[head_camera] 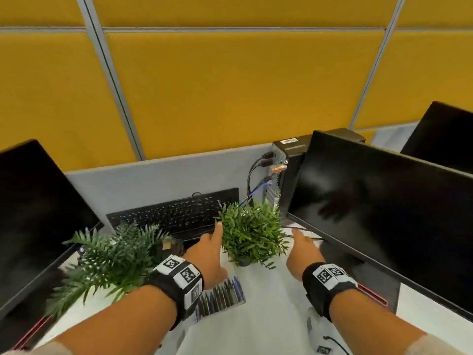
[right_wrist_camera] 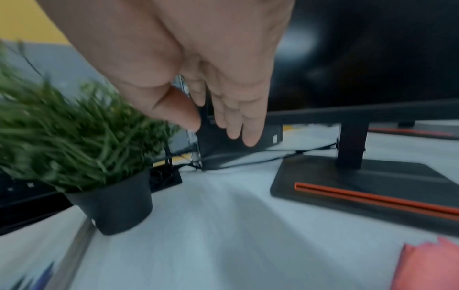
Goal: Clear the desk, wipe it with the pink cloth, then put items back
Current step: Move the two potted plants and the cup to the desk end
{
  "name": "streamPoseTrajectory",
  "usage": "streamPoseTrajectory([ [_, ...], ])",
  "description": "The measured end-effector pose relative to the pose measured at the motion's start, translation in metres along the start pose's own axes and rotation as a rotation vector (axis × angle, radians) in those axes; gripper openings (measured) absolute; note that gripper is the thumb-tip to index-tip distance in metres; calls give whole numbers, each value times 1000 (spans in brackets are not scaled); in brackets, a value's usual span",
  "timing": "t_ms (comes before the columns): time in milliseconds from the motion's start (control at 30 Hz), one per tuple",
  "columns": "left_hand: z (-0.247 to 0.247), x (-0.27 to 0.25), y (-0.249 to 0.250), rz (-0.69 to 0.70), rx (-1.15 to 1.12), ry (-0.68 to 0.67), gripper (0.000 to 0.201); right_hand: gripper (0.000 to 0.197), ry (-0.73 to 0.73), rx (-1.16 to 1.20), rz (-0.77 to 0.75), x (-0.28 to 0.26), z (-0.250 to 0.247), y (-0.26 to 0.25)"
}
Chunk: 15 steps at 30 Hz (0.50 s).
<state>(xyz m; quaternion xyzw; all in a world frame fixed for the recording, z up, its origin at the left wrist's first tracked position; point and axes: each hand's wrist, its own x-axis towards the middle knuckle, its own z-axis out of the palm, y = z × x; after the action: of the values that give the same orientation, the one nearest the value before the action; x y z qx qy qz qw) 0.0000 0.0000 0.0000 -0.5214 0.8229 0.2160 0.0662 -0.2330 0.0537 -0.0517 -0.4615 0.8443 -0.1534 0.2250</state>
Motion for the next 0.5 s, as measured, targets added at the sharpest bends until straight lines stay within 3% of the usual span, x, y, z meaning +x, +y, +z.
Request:
streamPoseTrajectory([
  [133,26,35,-1,-63,-171,-43,125,87,-192,39,-4,29,36,14],
  [233,34,53,0,-31,-328,-42,127,97,-294,337,-79,51,63,19],
  [500,68,89,-10,53,-635,69,110,53,-290,684,-105,70,95,22],
])
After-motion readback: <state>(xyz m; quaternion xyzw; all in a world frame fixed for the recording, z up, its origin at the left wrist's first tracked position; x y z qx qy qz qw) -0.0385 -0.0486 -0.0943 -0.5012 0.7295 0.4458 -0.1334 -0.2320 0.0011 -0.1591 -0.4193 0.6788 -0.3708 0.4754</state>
